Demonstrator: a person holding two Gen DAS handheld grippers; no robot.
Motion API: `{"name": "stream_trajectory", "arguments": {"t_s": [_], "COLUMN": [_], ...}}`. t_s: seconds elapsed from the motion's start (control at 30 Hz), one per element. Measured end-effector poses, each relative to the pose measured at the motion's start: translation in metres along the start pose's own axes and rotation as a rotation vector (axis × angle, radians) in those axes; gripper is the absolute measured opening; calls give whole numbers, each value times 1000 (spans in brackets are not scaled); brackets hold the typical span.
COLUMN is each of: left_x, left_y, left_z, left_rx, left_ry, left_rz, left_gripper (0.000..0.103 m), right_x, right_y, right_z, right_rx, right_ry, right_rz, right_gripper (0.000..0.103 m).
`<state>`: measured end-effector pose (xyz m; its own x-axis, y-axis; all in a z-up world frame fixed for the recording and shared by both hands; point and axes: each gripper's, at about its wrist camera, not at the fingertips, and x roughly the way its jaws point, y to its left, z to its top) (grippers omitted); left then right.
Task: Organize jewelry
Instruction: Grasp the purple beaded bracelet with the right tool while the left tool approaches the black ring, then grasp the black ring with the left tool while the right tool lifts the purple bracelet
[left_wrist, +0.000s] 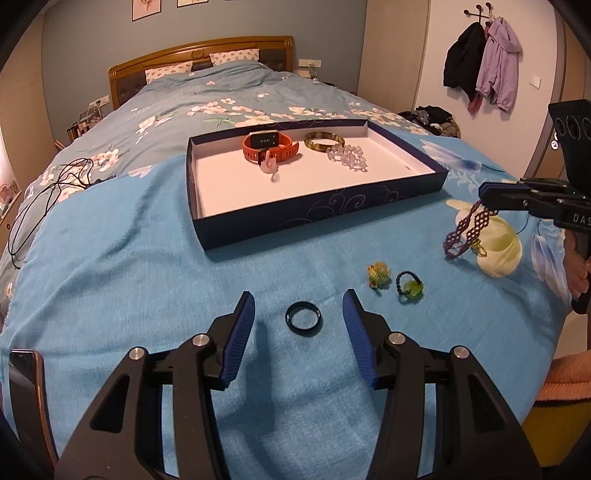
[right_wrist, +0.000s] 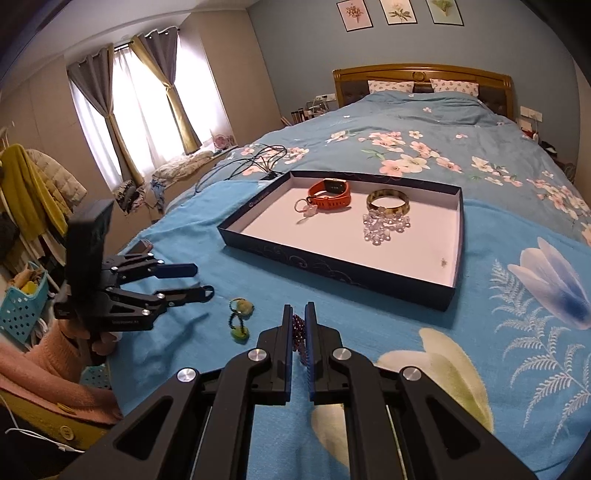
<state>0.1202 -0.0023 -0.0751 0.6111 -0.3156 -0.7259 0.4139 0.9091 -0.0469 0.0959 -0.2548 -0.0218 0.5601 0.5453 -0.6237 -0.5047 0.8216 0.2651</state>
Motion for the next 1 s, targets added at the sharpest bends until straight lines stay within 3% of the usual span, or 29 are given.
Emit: {"name": "stream_trajectory", "arguments": {"t_s": [0.53,0.6,0.67,1.0], "left_x": [18,18,18,11], "left_y": [-3,-2,-1,-4], "left_z": [1,2,2,5], "left_rx": [26,23,19,11], "left_ry": [76,77,76,39], "left_rz": [-3,1,4,0], "left_gripper": [42,36,22,22], "right_x": [-1,-2,-2,-1], "right_y": [0,0,1,-2], "right_z": [7,7,7,13], "right_rx": [30,30,31,33], "right_ry": [-34,-35,-37,-54], "right_rz": [26,23,23,20], "right_gripper": [5,5,5,5]}}
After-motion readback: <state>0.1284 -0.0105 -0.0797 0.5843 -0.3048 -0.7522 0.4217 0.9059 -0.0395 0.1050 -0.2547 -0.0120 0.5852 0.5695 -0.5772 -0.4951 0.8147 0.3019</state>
